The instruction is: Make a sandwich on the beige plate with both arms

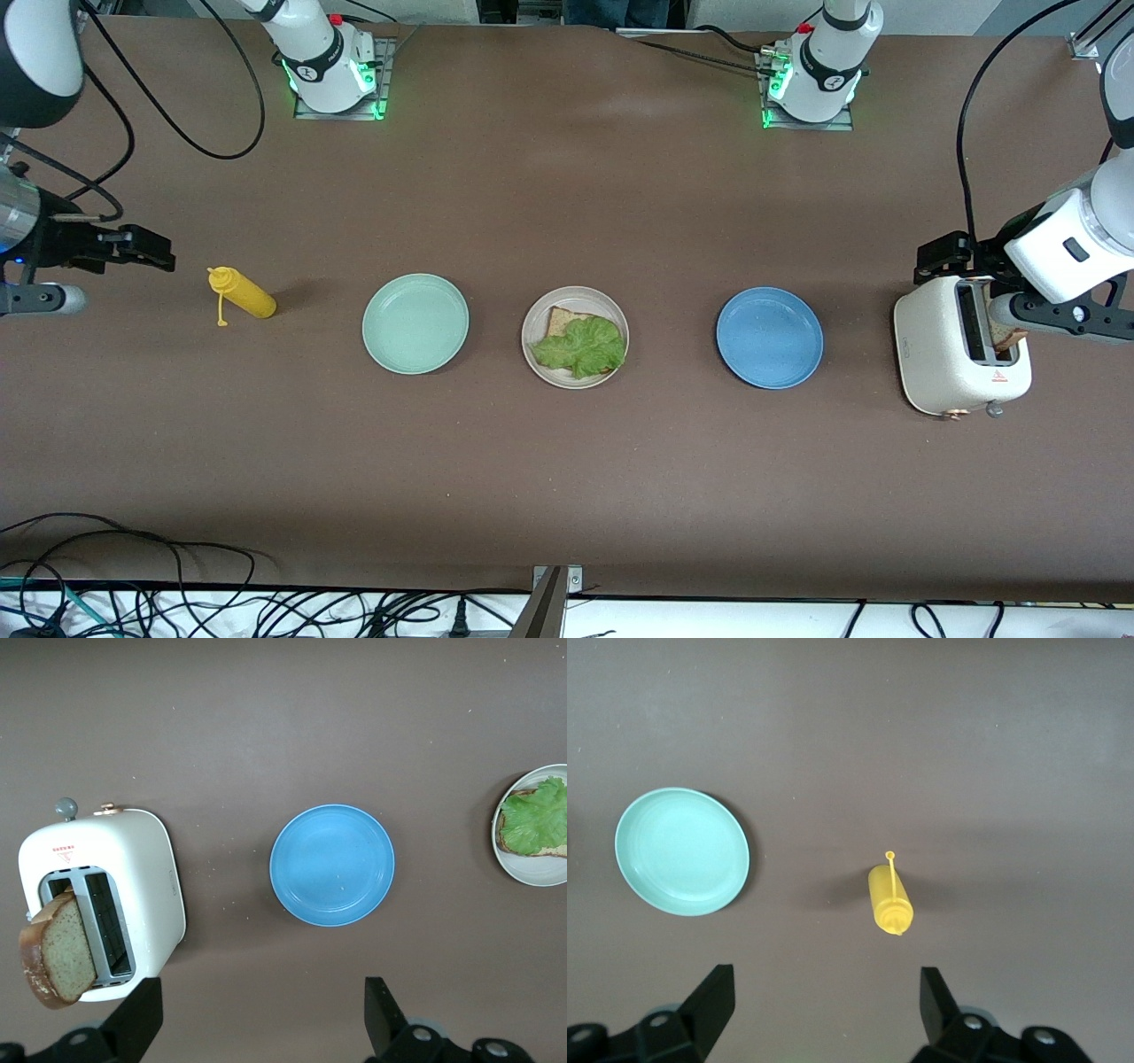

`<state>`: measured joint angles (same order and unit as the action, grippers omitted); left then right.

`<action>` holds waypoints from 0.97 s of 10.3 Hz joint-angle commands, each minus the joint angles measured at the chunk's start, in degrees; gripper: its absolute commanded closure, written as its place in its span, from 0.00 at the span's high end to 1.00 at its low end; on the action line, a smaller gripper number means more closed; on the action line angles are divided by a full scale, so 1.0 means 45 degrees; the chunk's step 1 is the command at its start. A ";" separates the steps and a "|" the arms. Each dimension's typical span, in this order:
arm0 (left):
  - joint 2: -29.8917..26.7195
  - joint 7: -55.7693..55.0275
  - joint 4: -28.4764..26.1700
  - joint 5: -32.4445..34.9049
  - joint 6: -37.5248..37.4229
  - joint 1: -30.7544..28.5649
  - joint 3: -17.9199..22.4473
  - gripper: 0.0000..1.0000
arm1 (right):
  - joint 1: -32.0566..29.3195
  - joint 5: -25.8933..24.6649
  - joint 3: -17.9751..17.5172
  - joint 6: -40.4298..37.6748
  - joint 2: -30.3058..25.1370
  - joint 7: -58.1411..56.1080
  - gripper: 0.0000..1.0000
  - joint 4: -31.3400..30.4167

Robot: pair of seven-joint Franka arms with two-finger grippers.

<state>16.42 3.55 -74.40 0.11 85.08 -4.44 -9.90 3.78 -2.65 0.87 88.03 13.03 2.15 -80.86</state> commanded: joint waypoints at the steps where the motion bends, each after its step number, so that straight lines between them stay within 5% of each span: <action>1: -0.0056 0.0129 -0.0166 0.0444 -0.0137 -0.0456 0.0011 1.00 | -0.0993 -0.0388 -0.1110 0.1429 -0.1331 0.0364 1.00 -0.2318; 6: 0.1075 0.0169 -0.0323 0.1296 0.0213 -0.2567 0.0012 1.00 | -0.1251 0.0316 -0.1112 0.2955 -0.1351 0.0361 1.00 -0.3259; 10: 0.1175 0.1611 -0.2644 0.1733 0.3162 -0.3932 -0.0008 1.00 | -0.1444 0.0316 -0.1152 0.4206 -0.1506 0.0555 1.00 -0.3516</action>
<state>23.07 7.44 -82.73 6.32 96.84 -19.33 -9.05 -0.73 -2.39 -3.29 104.78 9.17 3.81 -94.29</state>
